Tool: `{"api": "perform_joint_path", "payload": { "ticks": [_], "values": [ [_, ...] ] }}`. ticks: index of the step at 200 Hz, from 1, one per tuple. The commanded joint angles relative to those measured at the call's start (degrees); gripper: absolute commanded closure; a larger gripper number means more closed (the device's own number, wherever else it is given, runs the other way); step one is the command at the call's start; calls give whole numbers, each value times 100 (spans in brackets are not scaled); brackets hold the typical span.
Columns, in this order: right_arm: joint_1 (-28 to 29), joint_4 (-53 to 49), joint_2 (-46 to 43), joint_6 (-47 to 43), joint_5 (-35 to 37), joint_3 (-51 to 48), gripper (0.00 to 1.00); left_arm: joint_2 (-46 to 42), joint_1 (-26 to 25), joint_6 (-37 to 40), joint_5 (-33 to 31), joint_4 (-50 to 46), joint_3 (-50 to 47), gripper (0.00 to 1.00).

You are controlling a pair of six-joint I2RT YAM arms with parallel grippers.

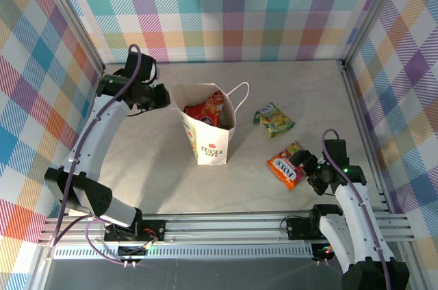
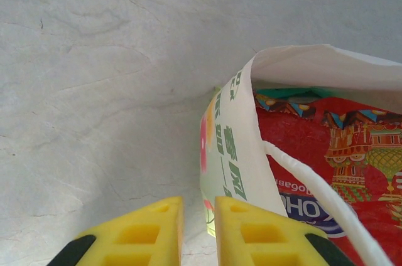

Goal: Place the snacks into the paper bag

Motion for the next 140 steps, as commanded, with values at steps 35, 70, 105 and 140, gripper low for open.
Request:
{"api": "perform_joint_path", "payload": {
  "ticks": [35, 70, 105, 140],
  "values": [
    [-54, 756, 452, -37, -224, -277, 1, -53, -27, 81, -77, -134, 79, 80],
    [-64, 913, 745, -136, -74, -295, 1, -79, -27, 71, -173, -145, 42, 80],
    [-70, 1319, 1225, -172, -137, -295, 2, -36, -27, 23, -129, -136, 51, 80],
    [-79, 1514, 1592, -215, -115, -295, 3, -53, -27, 10, -198, -171, 68, 81]
  ]
}}
